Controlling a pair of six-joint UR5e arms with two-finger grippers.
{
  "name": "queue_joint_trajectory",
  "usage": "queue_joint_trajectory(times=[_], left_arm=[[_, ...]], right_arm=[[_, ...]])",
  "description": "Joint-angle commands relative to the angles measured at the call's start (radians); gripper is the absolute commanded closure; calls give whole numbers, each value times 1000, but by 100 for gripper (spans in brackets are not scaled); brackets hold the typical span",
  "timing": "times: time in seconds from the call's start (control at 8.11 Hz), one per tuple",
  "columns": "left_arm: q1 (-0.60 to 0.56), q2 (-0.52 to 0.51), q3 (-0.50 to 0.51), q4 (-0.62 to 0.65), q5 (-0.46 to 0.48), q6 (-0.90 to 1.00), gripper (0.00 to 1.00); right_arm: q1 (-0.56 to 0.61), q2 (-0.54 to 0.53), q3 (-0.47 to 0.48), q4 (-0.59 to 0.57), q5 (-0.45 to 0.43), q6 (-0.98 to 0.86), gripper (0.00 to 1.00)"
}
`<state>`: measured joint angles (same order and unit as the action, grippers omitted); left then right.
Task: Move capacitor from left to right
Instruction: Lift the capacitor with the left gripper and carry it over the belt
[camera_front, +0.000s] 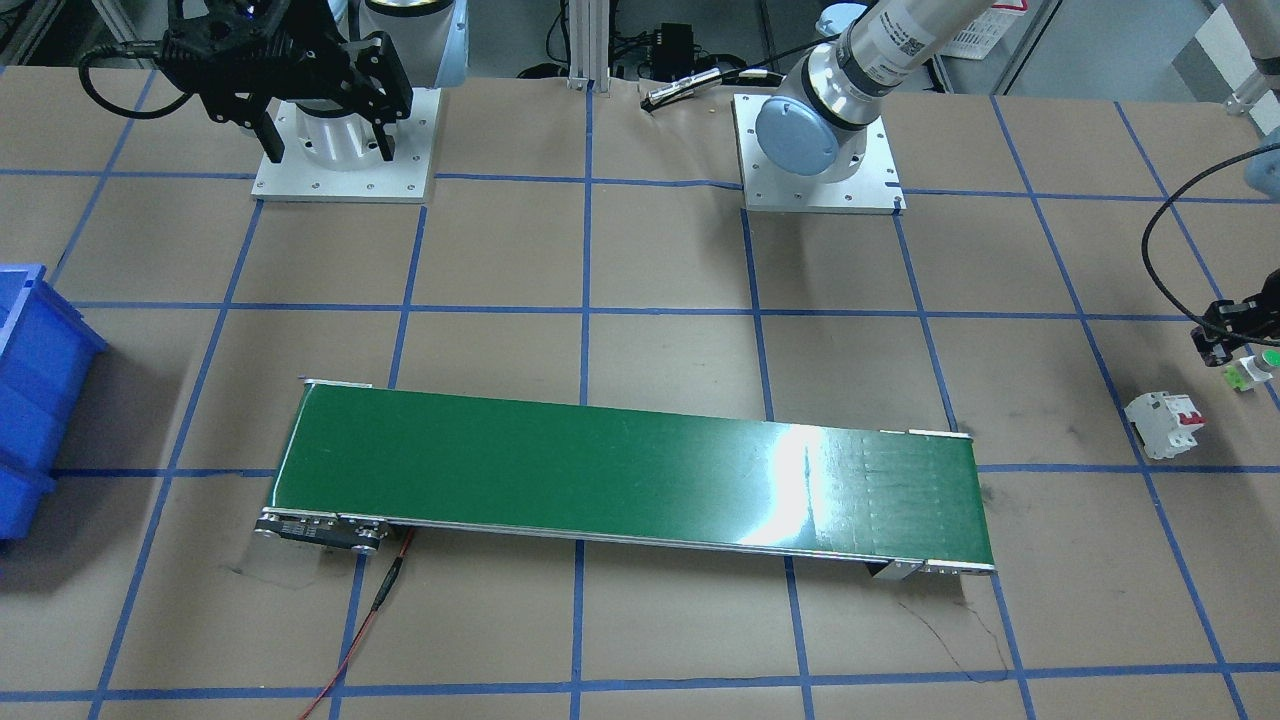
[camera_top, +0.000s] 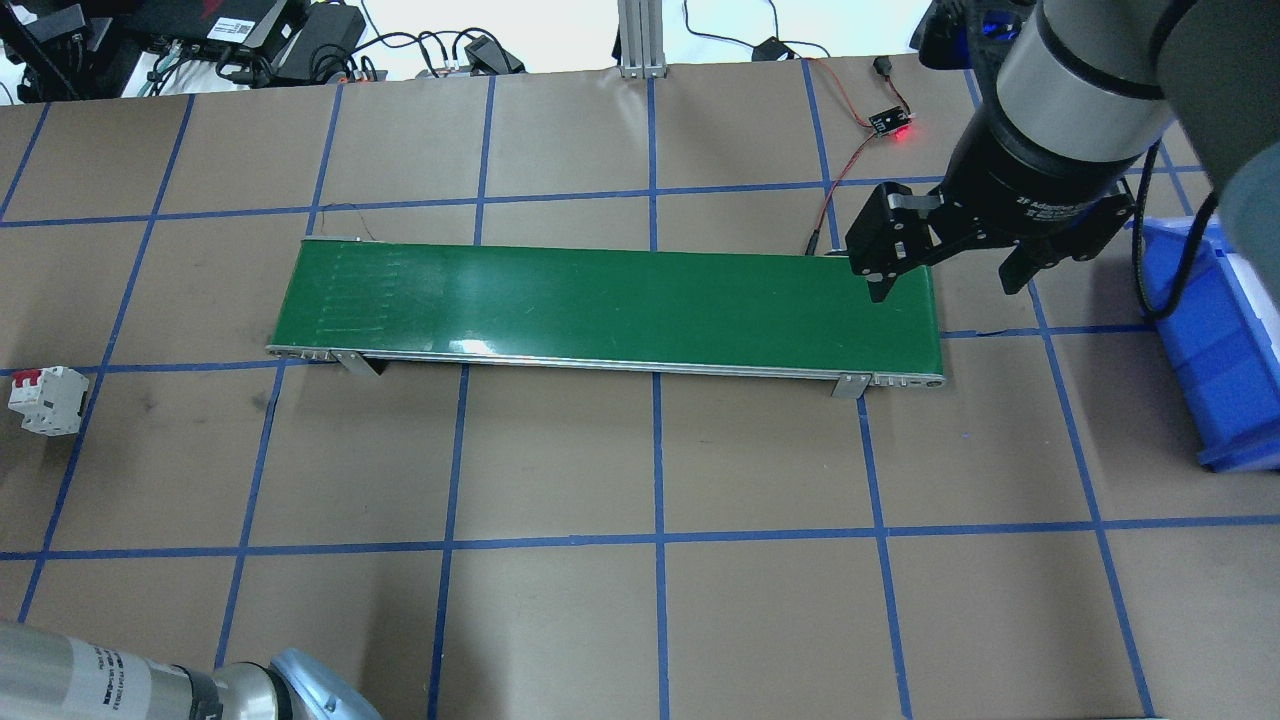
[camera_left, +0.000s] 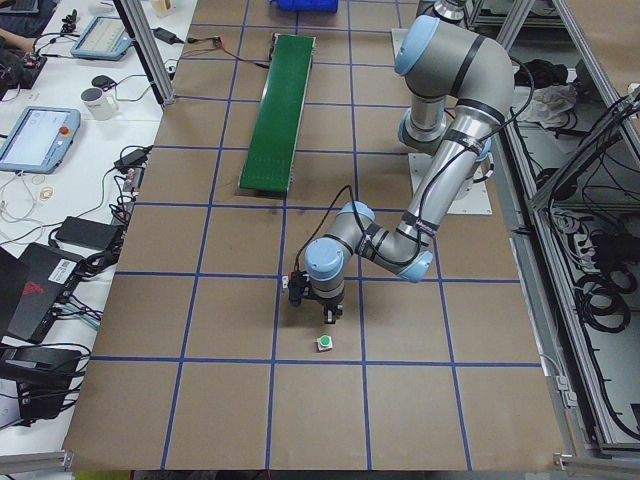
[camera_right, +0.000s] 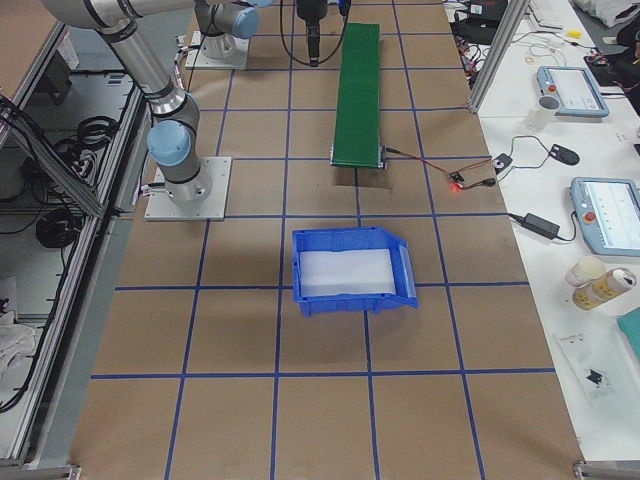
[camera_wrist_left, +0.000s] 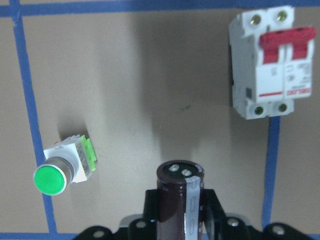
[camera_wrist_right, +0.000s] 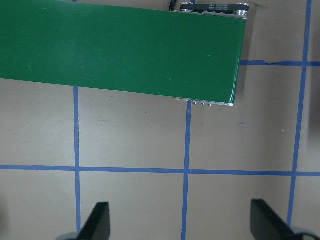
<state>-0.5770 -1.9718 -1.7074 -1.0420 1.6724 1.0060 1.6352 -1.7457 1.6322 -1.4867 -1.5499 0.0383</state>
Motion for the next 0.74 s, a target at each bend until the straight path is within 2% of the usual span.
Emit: queue_joint_trajectory(times=[0.0,0.12,0.62], left_arm=[[-123,83,63,-134,4,-128,100],[-208,99,71,-183,24,-207,100],[-505,93,72,-187,9,-530,100]], right_arm=[[0,0,0,2,1,0,0],[0,-1,0,0,1,0,0],[0,-3,0,5,-1,0,0]])
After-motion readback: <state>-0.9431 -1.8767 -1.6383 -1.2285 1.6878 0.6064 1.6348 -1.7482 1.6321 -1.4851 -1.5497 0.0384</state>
